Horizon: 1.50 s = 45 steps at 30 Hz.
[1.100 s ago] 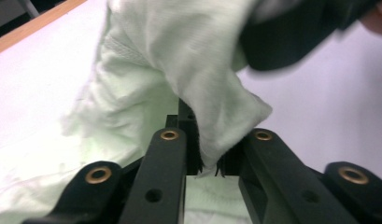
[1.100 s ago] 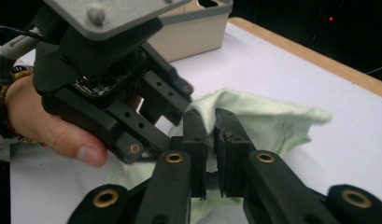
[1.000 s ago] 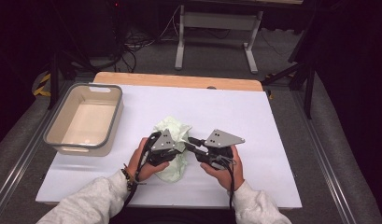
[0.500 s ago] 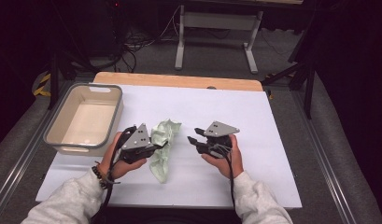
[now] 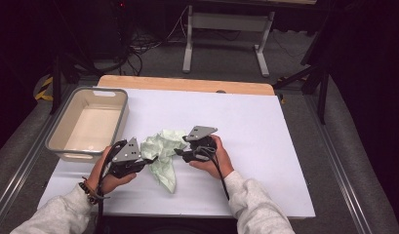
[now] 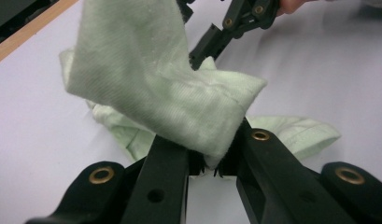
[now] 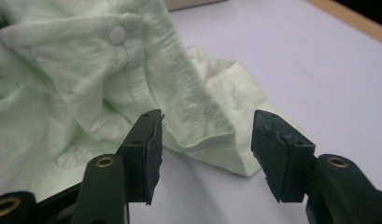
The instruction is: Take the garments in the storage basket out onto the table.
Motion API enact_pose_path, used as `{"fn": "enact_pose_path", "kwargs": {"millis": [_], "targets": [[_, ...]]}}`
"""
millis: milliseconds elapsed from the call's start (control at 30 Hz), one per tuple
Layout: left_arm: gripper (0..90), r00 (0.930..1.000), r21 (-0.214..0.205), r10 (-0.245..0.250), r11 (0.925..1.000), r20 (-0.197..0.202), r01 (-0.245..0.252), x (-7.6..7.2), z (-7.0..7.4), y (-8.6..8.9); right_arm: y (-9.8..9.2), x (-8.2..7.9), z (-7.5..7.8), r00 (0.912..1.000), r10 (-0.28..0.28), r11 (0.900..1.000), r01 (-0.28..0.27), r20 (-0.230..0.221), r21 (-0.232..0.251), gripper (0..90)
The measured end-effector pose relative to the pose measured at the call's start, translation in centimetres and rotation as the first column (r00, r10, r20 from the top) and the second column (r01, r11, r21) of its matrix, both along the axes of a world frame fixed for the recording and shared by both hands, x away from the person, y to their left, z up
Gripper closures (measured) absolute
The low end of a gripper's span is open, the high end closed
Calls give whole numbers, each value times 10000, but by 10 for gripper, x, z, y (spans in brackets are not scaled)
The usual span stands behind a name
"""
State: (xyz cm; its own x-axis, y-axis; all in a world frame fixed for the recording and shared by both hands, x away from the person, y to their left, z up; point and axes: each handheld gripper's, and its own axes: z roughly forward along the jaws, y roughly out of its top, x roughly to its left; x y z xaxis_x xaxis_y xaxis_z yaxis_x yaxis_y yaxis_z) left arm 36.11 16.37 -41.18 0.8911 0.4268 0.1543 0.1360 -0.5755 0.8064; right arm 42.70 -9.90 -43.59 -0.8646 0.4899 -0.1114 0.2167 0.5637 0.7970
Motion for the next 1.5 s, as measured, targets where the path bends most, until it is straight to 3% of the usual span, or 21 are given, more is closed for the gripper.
{"fn": "enact_pose_path", "kwargs": {"millis": [167,233,267,367,467,633,933,1033,1100,1333,1400,1467,1500], "targets": [[846,10000,125,-45,9999,25,45,1,-2,2,10,8,-11,10000,13,9969,-9,48,-784,492],[844,10000,87,-67,9999,59,66,1,-2,3,13,11,-16,10000,9,9946,-6,31,-1034,586],[844,10000,91,-35,10000,86,34,1,-2,4,14,12,-17,10000,37,9954,-44,-74,-954,609],[839,10000,-226,45,9997,21,-44,4,-4,7,14,12,-18,9997,103,9945,-124,-209,-1037,792],[840,9999,-420,161,9990,-7,-161,6,-5,10,9,9,-13,10000,-62,9964,57,-47,-851,900],[845,9996,-615,247,9978,135,-238,7,-3,10,-8,0,0,9999,-140,9998,141,71,-163,900],[844,9993,-777,295,9966,233,-276,9,-1,9,-38,-20,23,9979,-231,9986,201,609,492,900],[845,9991,-604,270,9979,336,-249,7,0,8,-39,-20,24,9966,-393,9984,363,721,430,900],[845,9990,-619,263,9978,357,-241,6,0,8,-37,-16,19,9974,-462,9980,437,551,447,877],[843,9993,-486,267,9985,275,-254,7,-5,9,-16,0,-1,9967,-671,9977,675,461,-53,666],[843,9993,-452,273,9986,268,-261,7,-5,9,-11,3,-4,9982,-409,9991,414,447,-120,610],[843,9991,-433,280,9987,306,-267,8,-6,9,-5,5,-7,9970,-419,9975,454,646,-544,575],[842,9992,-469,297,9985,282,-284,8,-6,9,-3,7,-9,9983,-256,9978,287,523,-600,565]]}}
